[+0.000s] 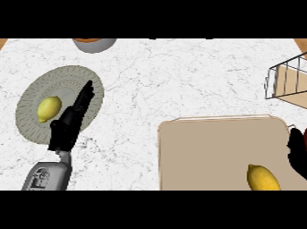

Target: Pick the bell pepper from the tray and place it in the tiered shelf

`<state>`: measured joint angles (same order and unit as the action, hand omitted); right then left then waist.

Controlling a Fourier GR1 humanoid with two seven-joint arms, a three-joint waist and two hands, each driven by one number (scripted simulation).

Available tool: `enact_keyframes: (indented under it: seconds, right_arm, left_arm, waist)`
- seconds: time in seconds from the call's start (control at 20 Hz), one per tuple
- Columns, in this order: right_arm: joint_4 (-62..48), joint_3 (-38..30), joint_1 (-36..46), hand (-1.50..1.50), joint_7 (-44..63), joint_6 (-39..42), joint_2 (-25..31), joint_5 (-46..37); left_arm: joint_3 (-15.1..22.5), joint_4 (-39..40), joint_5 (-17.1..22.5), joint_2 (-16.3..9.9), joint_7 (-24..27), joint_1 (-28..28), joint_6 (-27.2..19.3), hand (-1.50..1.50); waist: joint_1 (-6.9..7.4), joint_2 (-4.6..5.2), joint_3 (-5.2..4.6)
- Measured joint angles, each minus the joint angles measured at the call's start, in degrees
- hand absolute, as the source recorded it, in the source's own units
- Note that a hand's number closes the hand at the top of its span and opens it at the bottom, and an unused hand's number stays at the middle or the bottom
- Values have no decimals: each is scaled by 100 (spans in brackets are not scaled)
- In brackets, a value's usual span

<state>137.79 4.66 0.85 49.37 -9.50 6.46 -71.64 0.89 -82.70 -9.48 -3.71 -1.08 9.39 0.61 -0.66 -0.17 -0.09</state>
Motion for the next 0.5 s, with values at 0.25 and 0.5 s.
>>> enact_keyframes:
  seconds: [0.25, 0.5]
  right_arm:
    - [-31, -967, 816, 150, 277, 543, 495, 12]
    - [-145, -1857, 1563, 150, 364, 984, 968, 150]
  left_arm:
    - [32, -75, -5, 29, -44, -20, -3, 0]
    - [-3, -48, 20, 36, -40, -18, -7, 0]
  waist:
    - [8, -7, 4]
    - [0, -9, 7]
